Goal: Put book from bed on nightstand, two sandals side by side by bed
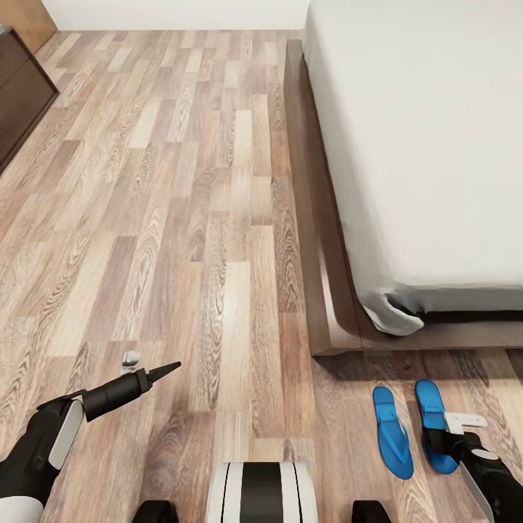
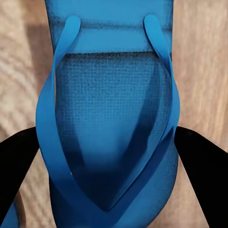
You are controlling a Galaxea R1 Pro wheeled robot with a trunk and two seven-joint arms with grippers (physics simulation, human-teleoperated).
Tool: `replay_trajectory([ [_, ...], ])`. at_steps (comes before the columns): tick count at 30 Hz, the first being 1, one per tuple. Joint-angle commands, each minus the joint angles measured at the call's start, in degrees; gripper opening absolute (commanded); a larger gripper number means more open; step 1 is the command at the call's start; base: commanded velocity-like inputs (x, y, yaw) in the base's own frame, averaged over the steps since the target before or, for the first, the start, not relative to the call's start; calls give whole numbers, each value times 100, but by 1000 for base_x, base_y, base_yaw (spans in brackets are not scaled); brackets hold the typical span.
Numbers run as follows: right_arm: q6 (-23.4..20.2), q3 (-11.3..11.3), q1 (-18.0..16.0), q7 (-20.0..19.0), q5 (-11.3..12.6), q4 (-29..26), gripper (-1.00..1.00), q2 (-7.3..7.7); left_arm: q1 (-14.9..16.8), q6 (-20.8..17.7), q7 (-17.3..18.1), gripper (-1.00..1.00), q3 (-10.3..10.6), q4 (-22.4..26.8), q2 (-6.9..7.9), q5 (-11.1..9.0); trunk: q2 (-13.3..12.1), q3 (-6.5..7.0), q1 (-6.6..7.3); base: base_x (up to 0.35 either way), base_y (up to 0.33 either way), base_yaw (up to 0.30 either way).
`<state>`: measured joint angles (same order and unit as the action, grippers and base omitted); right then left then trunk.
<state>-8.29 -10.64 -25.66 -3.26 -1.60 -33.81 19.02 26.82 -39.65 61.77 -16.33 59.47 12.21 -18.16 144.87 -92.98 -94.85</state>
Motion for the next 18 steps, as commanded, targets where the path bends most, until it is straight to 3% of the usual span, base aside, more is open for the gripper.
replay_trajectory([
  [1,-33,-26,0,-34,-20,-11,-100,-3,2,-42,5,100,-2,-3,1,-25,1,-3,1,0,3,0],
  [5,-33,-26,0,-36,-19,-11,-100,-3,6,-45,9,100,-2,2,1,-23,1,-3,1,0,1,0],
  [18,-33,-26,0,-34,-25,-11,-100,-3,2,-46,17,100,-7,2,1,-29,18,-291,-33,0,0,0],
])
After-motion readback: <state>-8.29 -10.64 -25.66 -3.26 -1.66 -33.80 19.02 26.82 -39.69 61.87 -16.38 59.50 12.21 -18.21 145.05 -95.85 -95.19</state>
